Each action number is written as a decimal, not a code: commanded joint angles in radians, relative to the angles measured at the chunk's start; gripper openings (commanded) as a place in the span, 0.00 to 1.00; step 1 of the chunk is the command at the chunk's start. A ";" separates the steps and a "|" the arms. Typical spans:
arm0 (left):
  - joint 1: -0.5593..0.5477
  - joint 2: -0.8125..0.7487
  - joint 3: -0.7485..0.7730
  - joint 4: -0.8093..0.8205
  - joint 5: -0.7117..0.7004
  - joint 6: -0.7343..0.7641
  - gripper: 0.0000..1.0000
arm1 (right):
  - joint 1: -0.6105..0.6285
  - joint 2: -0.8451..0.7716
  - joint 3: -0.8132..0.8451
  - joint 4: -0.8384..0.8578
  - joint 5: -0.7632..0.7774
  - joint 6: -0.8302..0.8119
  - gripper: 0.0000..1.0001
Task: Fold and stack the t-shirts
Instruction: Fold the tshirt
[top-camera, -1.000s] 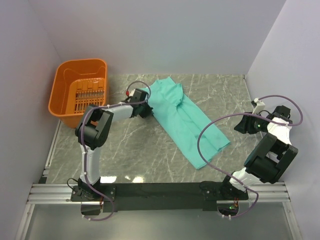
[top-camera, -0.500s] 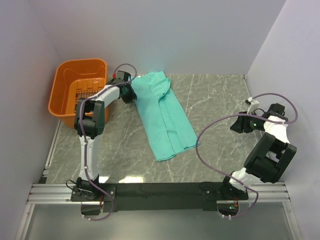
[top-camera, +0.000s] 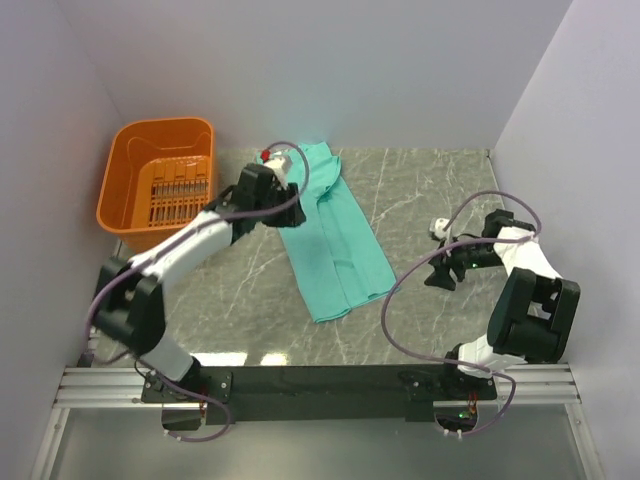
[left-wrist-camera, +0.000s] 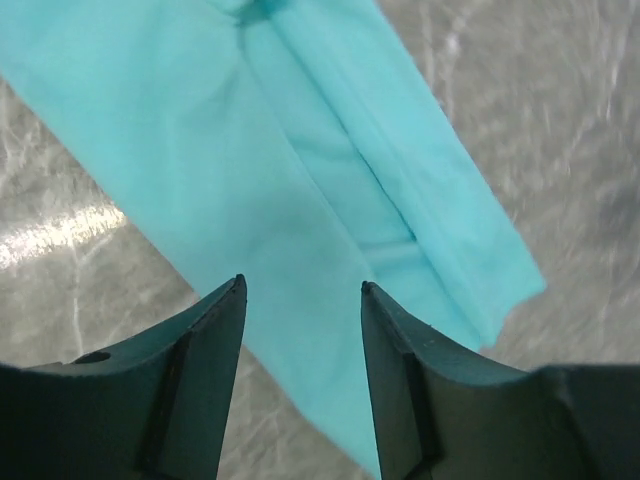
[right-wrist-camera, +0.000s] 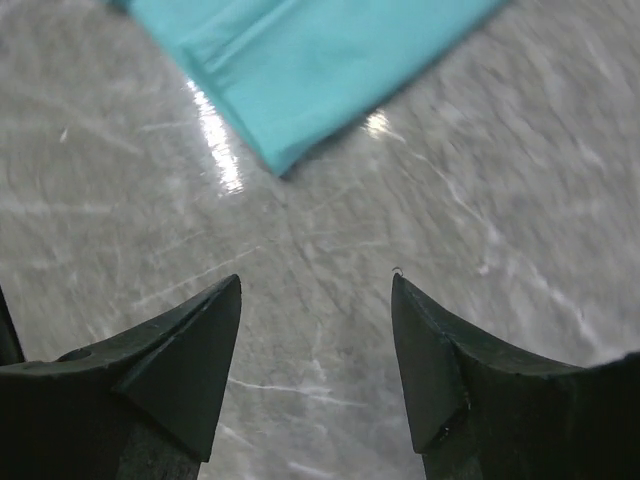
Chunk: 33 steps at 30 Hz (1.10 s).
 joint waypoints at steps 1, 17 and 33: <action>-0.105 -0.183 -0.130 0.095 -0.123 0.307 0.56 | 0.060 -0.042 -0.004 -0.130 -0.028 -0.414 0.68; -0.336 -0.377 -0.574 0.270 0.048 0.988 0.68 | 0.360 -0.080 -0.080 0.145 0.135 -0.362 0.68; -0.623 -0.240 -0.629 0.347 -0.044 0.939 0.66 | 0.397 -0.053 -0.091 0.115 0.171 -0.431 0.67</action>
